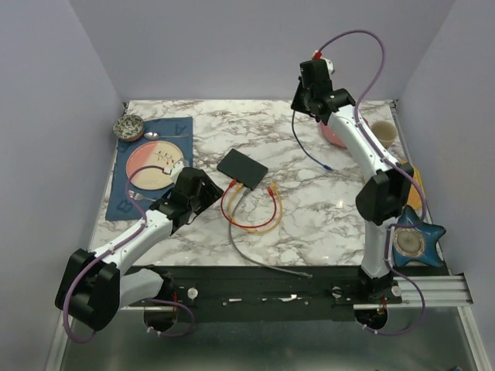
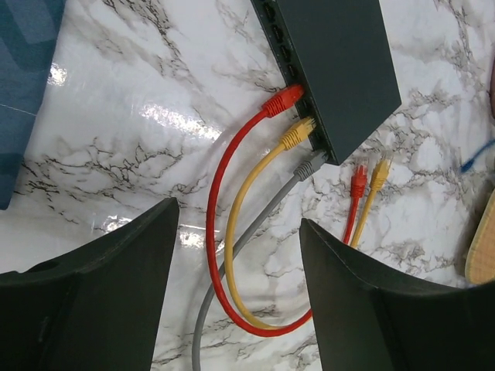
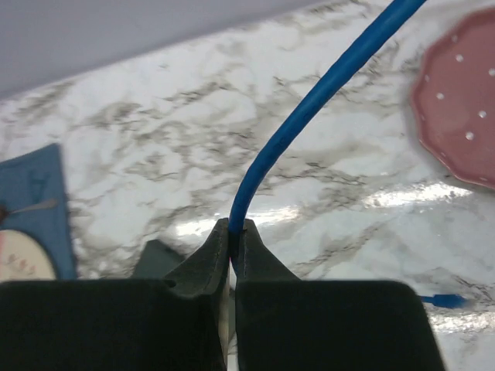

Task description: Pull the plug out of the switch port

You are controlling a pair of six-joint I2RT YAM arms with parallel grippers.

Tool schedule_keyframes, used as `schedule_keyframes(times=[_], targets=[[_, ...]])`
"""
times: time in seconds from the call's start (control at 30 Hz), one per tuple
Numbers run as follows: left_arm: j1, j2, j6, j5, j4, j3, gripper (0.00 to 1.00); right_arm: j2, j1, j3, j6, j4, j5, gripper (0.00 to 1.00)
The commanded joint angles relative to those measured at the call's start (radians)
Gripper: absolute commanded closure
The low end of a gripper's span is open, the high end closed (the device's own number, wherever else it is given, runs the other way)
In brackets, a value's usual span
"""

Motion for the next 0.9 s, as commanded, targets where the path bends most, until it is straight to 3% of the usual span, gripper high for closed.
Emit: schedule_keyframes(times=[0.0, 0.17, 0.2, 0.23, 0.27, 0.33, 0.4, 0.5, 0.6, 0.7, 0.87], targets=[[-0.002, 0.025, 0.005, -0.016, 0.006, -0.012, 0.26, 0.123, -0.067, 0.052, 0.01, -0.109, -0.066, 0.99], [-0.002, 0.072, 0.019, -0.012, 0.013, -0.012, 0.25, 0.273, -0.084, 0.144, -0.006, -0.083, -0.12, 0.97], [-0.002, 0.08, 0.024, -0.01, 0.006, -0.008, 0.25, 0.301, -0.099, 0.176, -0.003, -0.093, -0.135, 0.88], [-0.002, 0.086, 0.027, -0.015, 0.002, 0.001, 0.26, 0.329, -0.107, 0.213, 0.008, -0.112, -0.146, 0.54], [-0.002, 0.094, 0.03, -0.018, -0.003, 0.006, 0.25, 0.37, -0.112, 0.286, 0.015, -0.157, -0.14, 0.39], [0.004, 0.094, 0.034, -0.024, -0.001, 0.006, 0.25, 0.363, -0.112, 0.293, 0.016, -0.169, -0.123, 0.17], [0.018, 0.092, 0.031, -0.029, 0.011, 0.005, 0.25, 0.261, -0.107, 0.147, 0.034, -0.097, -0.131, 0.12], [0.042, 0.105, 0.025, -0.012, 0.022, 0.001, 0.24, 0.085, -0.084, -0.118, 0.071, 0.082, -0.175, 0.11], [0.087, 0.131, 0.018, 0.025, 0.032, 0.001, 0.24, 0.001, -0.029, -0.259, 0.094, 0.195, -0.262, 0.15], [0.112, 0.148, 0.011, 0.042, 0.049, -0.003, 0.25, -0.054, 0.055, -0.42, 0.088, 0.287, -0.394, 0.29], [0.113, 0.189, -0.021, 0.073, 0.103, -0.035, 0.25, -0.077, 0.192, -0.616, 0.049, 0.377, -0.462, 0.55]])
